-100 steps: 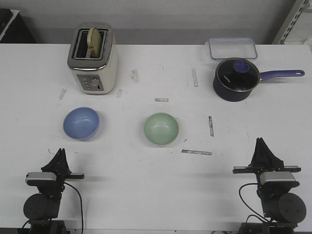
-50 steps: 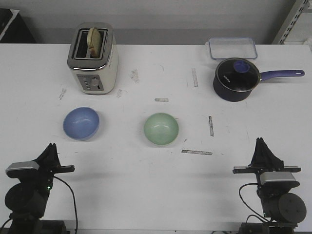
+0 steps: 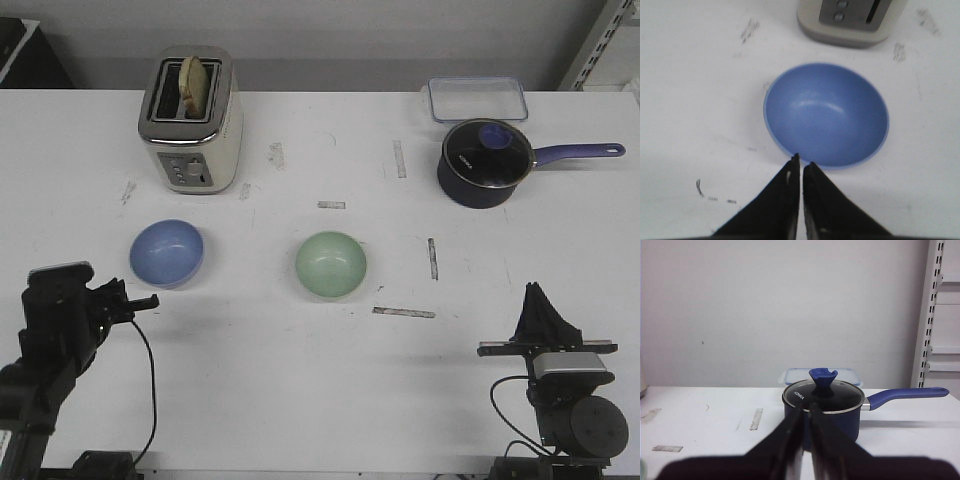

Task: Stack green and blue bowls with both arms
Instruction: 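Reach the left gripper forward to the light blue bowl's rim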

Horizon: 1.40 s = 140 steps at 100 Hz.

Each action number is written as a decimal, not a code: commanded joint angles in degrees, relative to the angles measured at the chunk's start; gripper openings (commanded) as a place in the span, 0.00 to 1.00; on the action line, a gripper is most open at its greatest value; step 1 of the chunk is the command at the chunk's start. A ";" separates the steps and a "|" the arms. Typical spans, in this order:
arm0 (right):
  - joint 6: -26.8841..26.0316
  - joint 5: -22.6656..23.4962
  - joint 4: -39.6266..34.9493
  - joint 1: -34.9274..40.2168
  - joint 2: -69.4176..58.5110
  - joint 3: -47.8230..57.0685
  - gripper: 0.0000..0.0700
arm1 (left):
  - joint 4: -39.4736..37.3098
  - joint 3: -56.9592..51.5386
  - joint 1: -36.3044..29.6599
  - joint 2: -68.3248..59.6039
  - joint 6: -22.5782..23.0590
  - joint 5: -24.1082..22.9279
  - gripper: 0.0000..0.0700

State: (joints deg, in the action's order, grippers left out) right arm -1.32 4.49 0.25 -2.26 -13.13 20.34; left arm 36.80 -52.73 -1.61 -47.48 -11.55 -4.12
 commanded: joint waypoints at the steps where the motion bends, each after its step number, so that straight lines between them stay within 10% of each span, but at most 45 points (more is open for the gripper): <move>1: -0.35 0.00 0.61 0.04 0.07 0.22 0.01 | 4.61 -4.26 0.11 -4.50 -4.81 1.31 0.00; 26: -0.37 0.00 0.61 0.04 0.07 0.22 0.01 | 8.13 -12.24 5.25 -15.02 -5.97 14.27 0.03; 42: -0.37 0.00 0.61 0.04 0.07 0.22 0.01 | 8.00 -14.43 10.21 -19.96 -5.31 16.20 0.62; 52: -0.37 0.00 0.61 0.04 0.07 0.22 0.01 | 6.69 -14.60 11.72 -23.28 -3.50 16.20 0.76; 90: -0.37 0.00 0.61 0.04 0.07 0.22 0.01 | -0.98 -14.60 12.09 -36.87 -2.01 16.15 0.73; 126: -0.35 0.00 0.61 0.04 0.07 0.22 0.01 | -4.02 -14.62 12.09 -42.95 -2.01 14.10 0.01; 140: -0.35 0.00 0.61 0.04 0.07 0.22 0.01 | -3.82 -15.56 12.09 -42.95 -2.01 11.19 0.00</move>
State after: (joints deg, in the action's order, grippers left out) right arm -1.32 4.49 0.25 -2.26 -13.13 20.34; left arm 32.69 -66.50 10.33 -89.84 -14.28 7.81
